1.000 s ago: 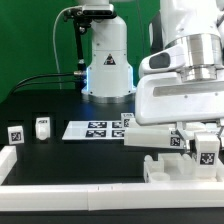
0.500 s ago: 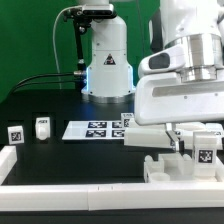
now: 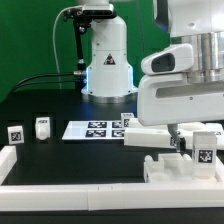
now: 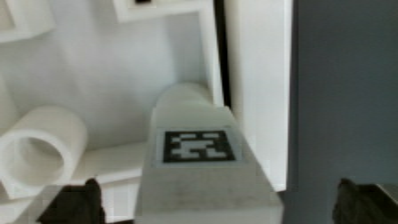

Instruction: Assemble chair

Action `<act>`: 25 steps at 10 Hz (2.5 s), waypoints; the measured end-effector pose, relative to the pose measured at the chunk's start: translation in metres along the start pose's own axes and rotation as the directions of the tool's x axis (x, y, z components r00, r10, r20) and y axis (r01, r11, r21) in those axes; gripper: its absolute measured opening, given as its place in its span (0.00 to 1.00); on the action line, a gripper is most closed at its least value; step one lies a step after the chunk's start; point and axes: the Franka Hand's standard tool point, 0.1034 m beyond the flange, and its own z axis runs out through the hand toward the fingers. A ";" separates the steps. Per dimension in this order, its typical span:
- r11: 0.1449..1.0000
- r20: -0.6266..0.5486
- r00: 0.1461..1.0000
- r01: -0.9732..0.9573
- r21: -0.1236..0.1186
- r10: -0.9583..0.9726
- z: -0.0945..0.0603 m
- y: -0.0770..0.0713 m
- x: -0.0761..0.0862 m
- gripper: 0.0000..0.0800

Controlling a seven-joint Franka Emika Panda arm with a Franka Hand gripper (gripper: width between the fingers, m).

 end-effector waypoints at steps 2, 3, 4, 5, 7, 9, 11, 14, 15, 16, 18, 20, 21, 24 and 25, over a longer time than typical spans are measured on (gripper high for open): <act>0.999 0.006 0.999 -0.034 0.000 0.034 0.000 0.000 -0.001 0.71; 0.997 0.007 0.997 -0.072 0.001 0.072 0.000 0.000 -0.001 0.54; 0.990 0.007 0.990 -0.139 0.000 0.139 0.001 0.000 -0.001 0.54; 0.978 0.007 0.978 -0.208 0.000 0.208 0.001 0.000 -0.001 0.36; 0.910 0.006 0.910 -0.415 -0.001 0.415 0.002 -0.004 -0.003 0.36; 0.723 0.009 0.723 -0.691 0.001 0.691 0.003 -0.006 -0.003 0.36; 0.413 0.051 0.413 -0.911 0.020 0.909 0.003 -0.005 -0.002 0.36; 0.337 0.069 0.338 -0.941 0.025 0.939 0.003 -0.005 -0.002 0.36; 0.404 0.064 0.405 -0.914 0.029 0.912 0.003 -0.005 -0.002 0.37; 0.590 0.045 0.591 -0.807 0.042 0.805 0.002 -0.006 0.000 0.37; 0.810 0.023 0.811 -0.586 0.028 0.585 0.003 -0.008 -0.003 0.67; 0.870 0.017 0.870 -0.493 0.027 0.493 0.003 -0.005 -0.002 0.80; 0.887 0.016 0.888 -0.461 0.027 0.460 0.003 -0.004 -0.002 0.80; 0.999 -0.004 0.999 -0.045 -0.002 0.045 0.001 -0.008 -0.001 0.81; 0.996 -0.003 0.996 -0.087 -0.004 0.087 0.002 -0.006 -0.001 0.81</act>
Offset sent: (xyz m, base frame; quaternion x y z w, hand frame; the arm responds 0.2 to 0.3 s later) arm 0.0000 0.0000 0.0000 0.0000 0.0000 0.1296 0.9916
